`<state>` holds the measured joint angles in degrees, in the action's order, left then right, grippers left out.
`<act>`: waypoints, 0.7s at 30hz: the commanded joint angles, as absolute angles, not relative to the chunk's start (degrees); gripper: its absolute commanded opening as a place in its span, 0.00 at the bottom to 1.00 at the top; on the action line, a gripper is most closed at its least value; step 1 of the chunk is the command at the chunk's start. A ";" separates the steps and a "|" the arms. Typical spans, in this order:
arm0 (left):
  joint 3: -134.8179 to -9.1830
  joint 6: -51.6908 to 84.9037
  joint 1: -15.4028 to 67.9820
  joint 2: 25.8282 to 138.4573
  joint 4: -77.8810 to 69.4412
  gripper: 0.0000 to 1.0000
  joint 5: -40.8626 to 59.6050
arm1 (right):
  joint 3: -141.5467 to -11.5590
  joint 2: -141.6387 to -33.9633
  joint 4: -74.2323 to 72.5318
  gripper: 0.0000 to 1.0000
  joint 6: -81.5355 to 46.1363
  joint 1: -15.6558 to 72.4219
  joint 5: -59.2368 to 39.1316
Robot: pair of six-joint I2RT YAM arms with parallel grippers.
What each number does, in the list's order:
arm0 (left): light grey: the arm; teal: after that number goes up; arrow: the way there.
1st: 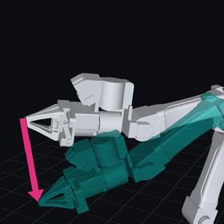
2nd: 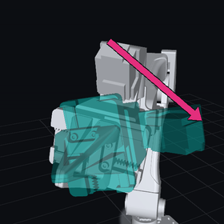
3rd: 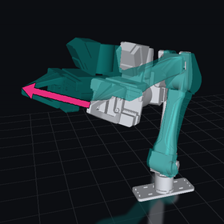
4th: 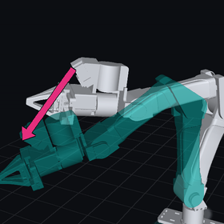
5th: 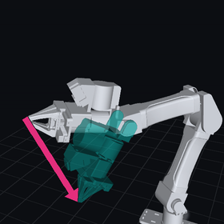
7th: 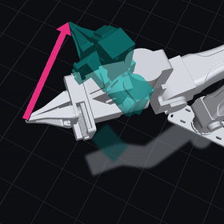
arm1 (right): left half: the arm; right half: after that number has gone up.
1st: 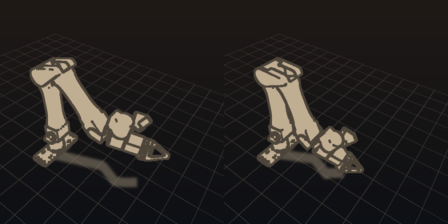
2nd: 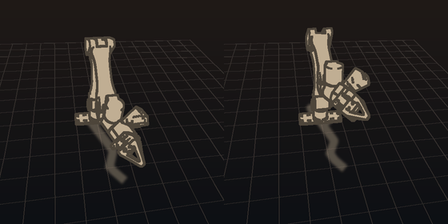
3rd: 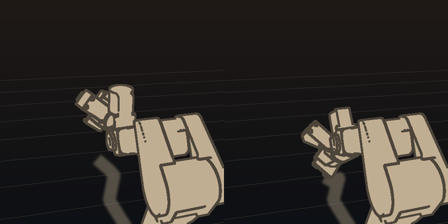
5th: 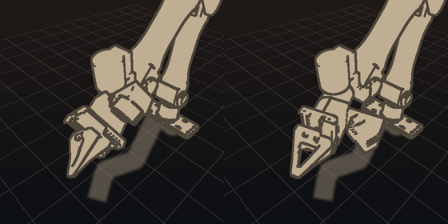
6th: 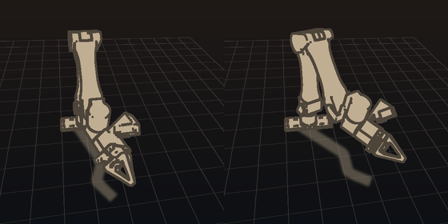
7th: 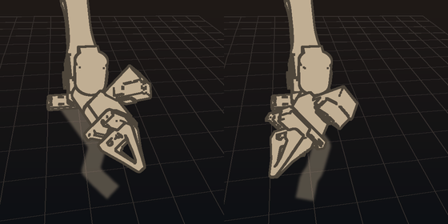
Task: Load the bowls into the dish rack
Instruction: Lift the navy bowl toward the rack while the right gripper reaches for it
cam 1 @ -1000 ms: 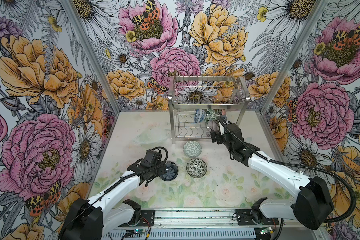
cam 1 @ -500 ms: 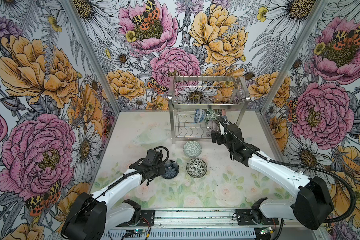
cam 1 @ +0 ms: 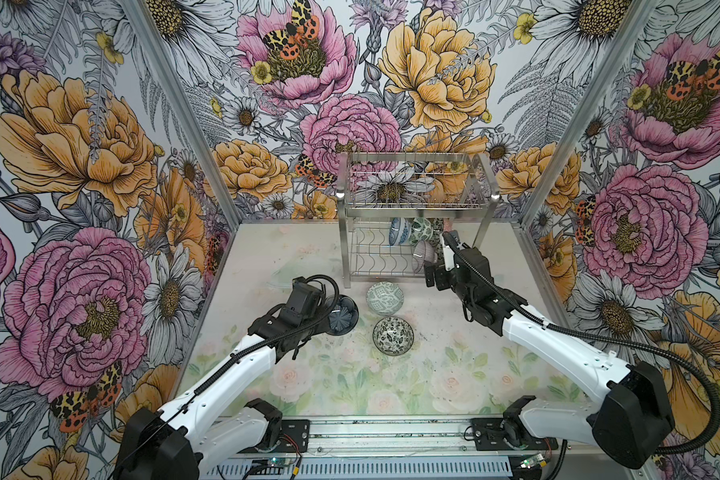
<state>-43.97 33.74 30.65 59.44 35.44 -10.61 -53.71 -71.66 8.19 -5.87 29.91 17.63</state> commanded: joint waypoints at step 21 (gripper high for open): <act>-62.45 11.83 43.94 82.50 5.12 0.00 -25.05 | -58.58 -74.10 8.53 0.97 -15.70 33.97 -2.02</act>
<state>-59.18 13.52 43.66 83.22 12.78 -25.45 -56.80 -71.77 9.58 -13.96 33.47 -0.54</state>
